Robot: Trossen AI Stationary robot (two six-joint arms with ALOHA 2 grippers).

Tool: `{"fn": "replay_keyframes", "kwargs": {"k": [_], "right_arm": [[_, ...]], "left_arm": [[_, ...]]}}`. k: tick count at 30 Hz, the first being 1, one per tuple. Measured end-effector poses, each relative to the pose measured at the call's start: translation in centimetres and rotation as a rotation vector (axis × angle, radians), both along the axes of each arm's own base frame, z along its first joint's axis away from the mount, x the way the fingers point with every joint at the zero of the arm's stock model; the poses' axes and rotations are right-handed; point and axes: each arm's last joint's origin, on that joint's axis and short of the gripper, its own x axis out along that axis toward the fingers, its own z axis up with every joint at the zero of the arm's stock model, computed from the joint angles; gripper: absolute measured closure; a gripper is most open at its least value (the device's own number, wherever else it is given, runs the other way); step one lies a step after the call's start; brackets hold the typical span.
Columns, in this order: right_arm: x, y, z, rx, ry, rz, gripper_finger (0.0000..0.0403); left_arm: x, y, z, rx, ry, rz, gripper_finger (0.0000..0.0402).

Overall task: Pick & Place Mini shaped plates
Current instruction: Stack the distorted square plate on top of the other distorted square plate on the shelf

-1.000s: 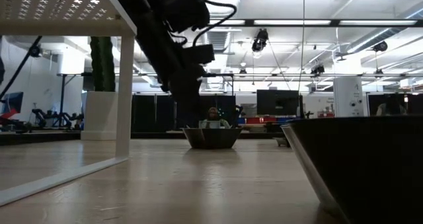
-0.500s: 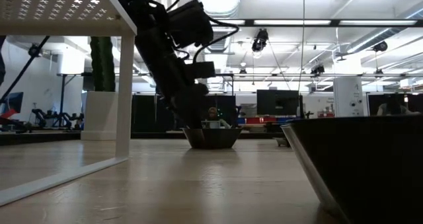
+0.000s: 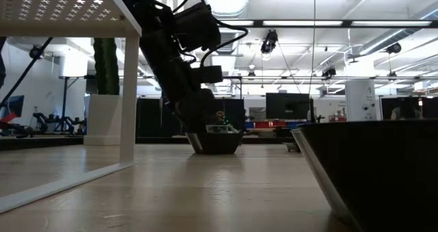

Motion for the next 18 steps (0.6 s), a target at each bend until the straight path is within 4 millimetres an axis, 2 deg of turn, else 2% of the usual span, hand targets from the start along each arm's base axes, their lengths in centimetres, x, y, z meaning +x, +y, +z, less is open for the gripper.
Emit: {"fn": "replay_keyframes", "kwargs": {"k": [4, 8, 13, 18], "right_arm": [[0.0, 0.0, 0.0, 0.001, 0.0, -0.001, 0.0332], [0.0, 0.0, 0.0, 0.001, 0.0, -0.001, 0.0336], [0.0, 0.0, 0.0, 0.001, -0.001, -0.002, 0.0343], [0.0, 0.0, 0.0, 0.002, -0.002, -0.002, 0.0342]], "left_arm": [[-0.2, 0.0, 0.5, 0.004, -0.005, -0.007, 0.04], [-0.7, 0.0, 2.1, 0.006, -0.032, -0.008, 0.0401], [-2.3, -0.1, 5.4, 0.009, -0.08, -0.012, 0.0401], [-5.0, -0.2, 9.4, 0.012, -0.127, -0.014, 0.0401]]}}
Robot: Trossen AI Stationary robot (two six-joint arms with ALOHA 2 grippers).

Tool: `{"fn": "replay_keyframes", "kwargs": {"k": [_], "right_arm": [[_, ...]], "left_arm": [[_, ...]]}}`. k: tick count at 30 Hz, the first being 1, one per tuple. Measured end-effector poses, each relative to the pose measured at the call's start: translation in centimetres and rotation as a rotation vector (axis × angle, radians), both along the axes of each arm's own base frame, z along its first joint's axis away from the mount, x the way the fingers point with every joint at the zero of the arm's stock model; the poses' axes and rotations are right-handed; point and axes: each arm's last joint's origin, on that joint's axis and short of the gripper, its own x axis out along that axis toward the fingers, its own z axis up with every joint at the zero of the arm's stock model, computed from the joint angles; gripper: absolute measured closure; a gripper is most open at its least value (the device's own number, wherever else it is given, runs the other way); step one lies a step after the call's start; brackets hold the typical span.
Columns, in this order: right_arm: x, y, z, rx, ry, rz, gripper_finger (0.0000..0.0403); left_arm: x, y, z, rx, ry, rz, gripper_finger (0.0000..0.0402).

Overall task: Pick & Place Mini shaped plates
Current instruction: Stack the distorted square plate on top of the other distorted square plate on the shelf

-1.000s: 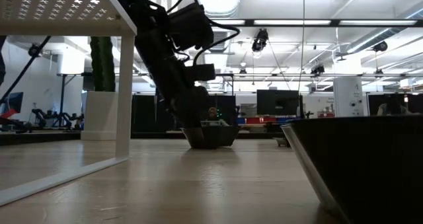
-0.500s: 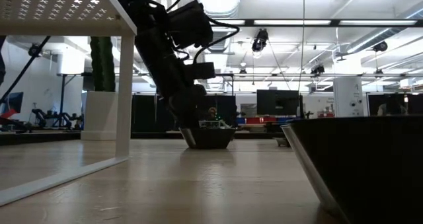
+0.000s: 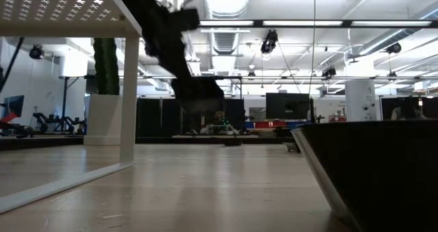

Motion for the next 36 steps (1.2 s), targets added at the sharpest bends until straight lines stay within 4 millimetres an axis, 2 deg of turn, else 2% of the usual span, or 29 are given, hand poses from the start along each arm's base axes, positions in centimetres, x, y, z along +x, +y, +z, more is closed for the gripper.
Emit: {"fn": "replay_keyframes", "kwargs": {"k": [6, 10, 19, 28, 36], "right_arm": [[0.0, 0.0, 0.1, 0.013, -0.005, -0.011, 0.0337], [0.0, 0.0, 0.1, 0.015, -0.007, -0.013, 0.0341], [0.0, 0.0, 0.1, 0.025, -0.013, -0.021, 0.0344], [0.1, 0.0, 0.1, 0.065, -0.025, -0.055, 0.0348], [0.6, 0.1, 0.8, 0.092, -0.113, -0.057, 0.0349]], "left_arm": [[-4.8, -0.3, 4.2, -0.01, -0.013, -0.029, 0.0401], [-8.3, -0.6, 6.6, -0.088, -0.066, -0.074, 0.0401], [-15.2, -1.5, 9.9, -0.251, -0.063, -0.262, 0.0401], [-19.7, -2.5, 12.5, -0.419, -0.009, -0.544, 0.0402], [-21.5, -3.5, 12.6, -0.605, 0.076, -0.693, 0.0402]]}}
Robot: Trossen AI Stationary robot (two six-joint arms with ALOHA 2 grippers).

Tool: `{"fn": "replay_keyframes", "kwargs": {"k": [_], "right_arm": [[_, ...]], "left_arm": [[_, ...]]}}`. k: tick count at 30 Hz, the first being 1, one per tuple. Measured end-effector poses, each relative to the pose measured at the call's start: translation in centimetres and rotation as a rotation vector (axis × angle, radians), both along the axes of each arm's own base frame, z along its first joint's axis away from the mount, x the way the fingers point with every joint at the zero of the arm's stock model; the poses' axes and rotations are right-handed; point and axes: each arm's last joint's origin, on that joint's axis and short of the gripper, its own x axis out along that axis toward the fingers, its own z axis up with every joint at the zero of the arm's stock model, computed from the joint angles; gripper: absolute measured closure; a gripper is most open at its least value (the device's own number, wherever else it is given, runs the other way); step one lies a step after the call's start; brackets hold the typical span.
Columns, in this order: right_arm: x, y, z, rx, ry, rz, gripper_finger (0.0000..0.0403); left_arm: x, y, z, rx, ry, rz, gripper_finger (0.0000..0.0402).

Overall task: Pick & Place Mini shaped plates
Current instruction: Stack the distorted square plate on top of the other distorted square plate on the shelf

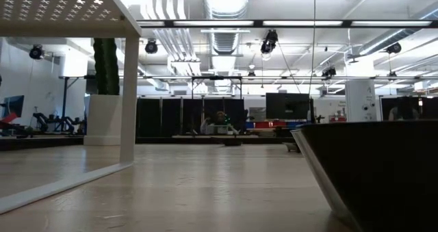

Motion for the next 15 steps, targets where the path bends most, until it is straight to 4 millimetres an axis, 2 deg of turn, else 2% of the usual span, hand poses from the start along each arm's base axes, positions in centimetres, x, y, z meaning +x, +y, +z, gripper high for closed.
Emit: {"fn": "replay_keyframes", "kwargs": {"k": [15], "right_arm": [[0.9, 0.3, 1.5, 0.088, -0.179, 0.001, 0.0349]], "left_arm": [[-0.8, -1.9, 0.0, -0.077, 0.061, -0.208, 0.0402]]}}
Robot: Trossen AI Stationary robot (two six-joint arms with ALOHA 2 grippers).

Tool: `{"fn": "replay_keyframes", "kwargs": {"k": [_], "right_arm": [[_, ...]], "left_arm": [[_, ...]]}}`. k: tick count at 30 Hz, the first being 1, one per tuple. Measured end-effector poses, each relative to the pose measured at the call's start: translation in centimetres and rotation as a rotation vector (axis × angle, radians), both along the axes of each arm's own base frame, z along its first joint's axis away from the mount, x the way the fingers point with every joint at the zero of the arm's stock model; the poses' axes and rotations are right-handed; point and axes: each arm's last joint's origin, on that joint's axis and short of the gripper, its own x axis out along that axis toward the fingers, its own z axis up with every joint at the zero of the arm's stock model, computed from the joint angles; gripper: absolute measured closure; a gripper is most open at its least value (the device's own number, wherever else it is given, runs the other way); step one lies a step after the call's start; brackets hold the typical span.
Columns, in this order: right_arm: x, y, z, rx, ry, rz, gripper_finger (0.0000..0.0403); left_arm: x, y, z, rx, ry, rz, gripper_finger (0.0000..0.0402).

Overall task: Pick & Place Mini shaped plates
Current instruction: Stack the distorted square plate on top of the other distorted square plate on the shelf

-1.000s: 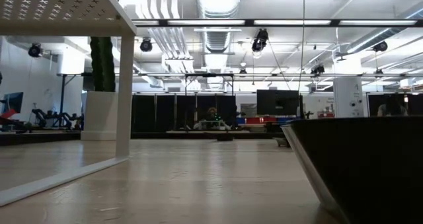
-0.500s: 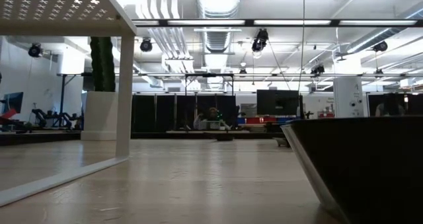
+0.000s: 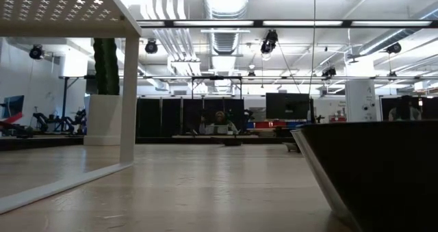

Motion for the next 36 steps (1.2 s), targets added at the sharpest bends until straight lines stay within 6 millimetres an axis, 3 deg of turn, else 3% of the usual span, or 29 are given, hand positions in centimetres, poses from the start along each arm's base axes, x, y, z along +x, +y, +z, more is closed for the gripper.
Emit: {"fn": "replay_keyframes", "kwargs": {"k": [10, 24, 36], "right_arm": [[0.0, 0.1, 0.1, 0.014, -0.006, 0.04, 0.0349], [0.1, 0.1, 0.1, -0.011, -0.011, 0.052, 0.0349], [0.2, -0.4, 0.3, -0.027, -0.027, 0.046, 0.0349]], "left_arm": [[0.8, -1.4, 0.1, -0.056, -0.058, -0.067, 0.0402], [2.7, -4.7, -4.8, -0.075, 0.13, -0.067, 0.0401], [2.8, -6.7, -5.1, -0.098, 0.15, -0.13, 0.0401]]}}
